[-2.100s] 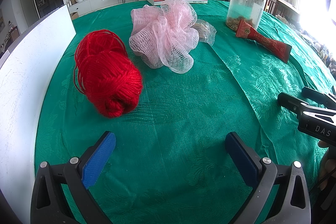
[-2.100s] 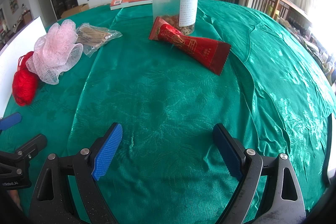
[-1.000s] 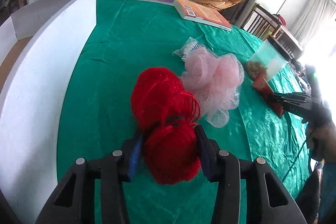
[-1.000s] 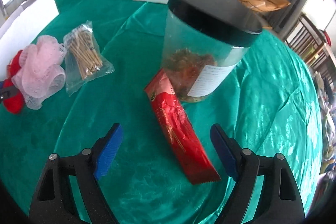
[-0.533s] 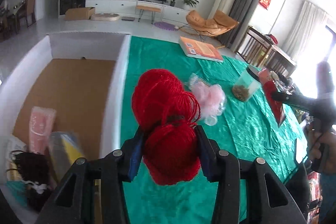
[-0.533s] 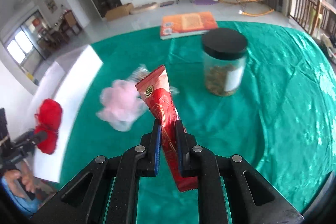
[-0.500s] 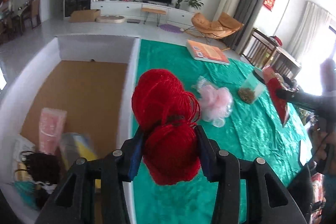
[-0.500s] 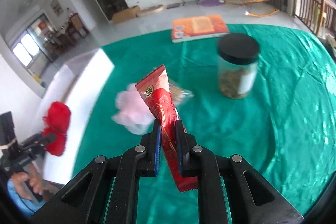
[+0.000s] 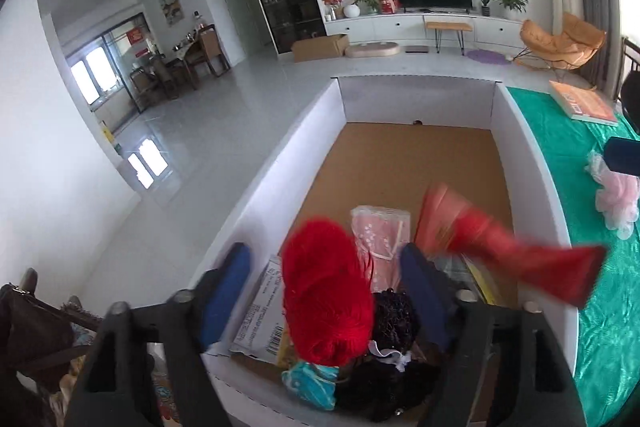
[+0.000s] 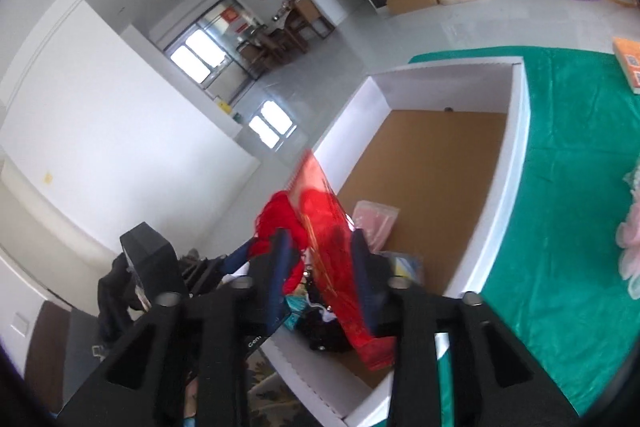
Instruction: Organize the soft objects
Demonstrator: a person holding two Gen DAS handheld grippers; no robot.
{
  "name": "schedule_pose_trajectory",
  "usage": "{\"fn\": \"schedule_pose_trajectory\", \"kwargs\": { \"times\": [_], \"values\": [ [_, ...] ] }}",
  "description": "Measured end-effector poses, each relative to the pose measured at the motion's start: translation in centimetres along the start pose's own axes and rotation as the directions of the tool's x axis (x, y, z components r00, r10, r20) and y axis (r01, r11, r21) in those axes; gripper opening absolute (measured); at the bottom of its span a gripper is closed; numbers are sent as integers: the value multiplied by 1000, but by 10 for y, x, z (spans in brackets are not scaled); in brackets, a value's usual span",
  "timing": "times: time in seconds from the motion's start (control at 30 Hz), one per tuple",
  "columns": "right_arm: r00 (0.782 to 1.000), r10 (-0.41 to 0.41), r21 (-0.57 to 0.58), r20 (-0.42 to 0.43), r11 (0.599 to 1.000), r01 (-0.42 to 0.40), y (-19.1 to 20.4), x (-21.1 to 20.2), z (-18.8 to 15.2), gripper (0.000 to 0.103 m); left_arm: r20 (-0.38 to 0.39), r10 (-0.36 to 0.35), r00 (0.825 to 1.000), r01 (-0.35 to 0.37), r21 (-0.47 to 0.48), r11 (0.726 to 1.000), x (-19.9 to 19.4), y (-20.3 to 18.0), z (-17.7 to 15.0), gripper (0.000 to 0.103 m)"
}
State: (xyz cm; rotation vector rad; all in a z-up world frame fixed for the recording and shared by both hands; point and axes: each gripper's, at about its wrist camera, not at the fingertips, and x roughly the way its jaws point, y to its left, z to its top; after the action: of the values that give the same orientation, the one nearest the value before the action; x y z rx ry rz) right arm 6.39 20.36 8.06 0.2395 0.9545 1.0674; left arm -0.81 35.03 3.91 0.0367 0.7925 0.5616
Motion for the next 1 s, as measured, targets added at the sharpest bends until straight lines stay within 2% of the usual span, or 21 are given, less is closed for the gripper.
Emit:
{"fn": "schedule_pose_trajectory", "kwargs": {
  "times": [0.03,0.07,0.13,0.23,0.33,0.4,0.53,0.67,0.7,0.77,0.83,0.9,0.93,1.0],
  "values": [
    [1000,-14,-6,20,1000,14,-4,-4,-4,77,20,19,1000,-19,2,1000,-2,0,0,100],
    [999,-34,-21,27,999,34,-9,-10,-7,77,40,31,999,-31,6,1000,-5,-2,0,100],
    [992,-124,-54,38,991,126,-19,-22,-13,77,53,23,998,-24,20,999,-6,-9,2,100],
    [962,-262,-77,78,960,268,-46,-51,-27,77,62,-21,998,19,37,999,-11,-25,6,100],
    [907,-408,-68,103,907,415,-88,-77,-47,77,85,-74,994,67,82,994,-27,-52,6,100],
    [867,-489,-20,95,870,493,-122,-95,-64,77,101,-100,990,88,122,989,-41,-76,10,100],
    [801,-596,103,65,802,589,-189,-131,-100,77,126,-143,982,119,181,976,-63,-114,18,100],
    [741,-669,162,52,738,655,-223,-169,-127,77,124,-201,972,170,224,960,-81,-147,22,100],
    [720,-692,163,55,718,677,-228,-177,-133,77,118,-229,966,197,233,952,-86,-156,22,100],
    [657,-751,153,67,658,737,-234,-189,-147,77,102,-313,944,280,251,927,-101,-174,19,100],
    [592,-802,151,83,597,788,-242,-202,-159,77,65,-413,908,381,277,882,-111,-195,12,100],
    [546,-833,160,96,554,817,-252,-210,-169,77,-7,-504,864,482,300,823,-115,-223,2,100],
    [540,-836,168,97,548,819,-255,-213,-173,77,-56,-539,841,528,303,793,-113,-238,-4,100],
    [546,-834,192,77,550,813,-263,-216,-178,77,-139,-589,796,602,292,744,-103,-271,-15,100]
  ]
}}
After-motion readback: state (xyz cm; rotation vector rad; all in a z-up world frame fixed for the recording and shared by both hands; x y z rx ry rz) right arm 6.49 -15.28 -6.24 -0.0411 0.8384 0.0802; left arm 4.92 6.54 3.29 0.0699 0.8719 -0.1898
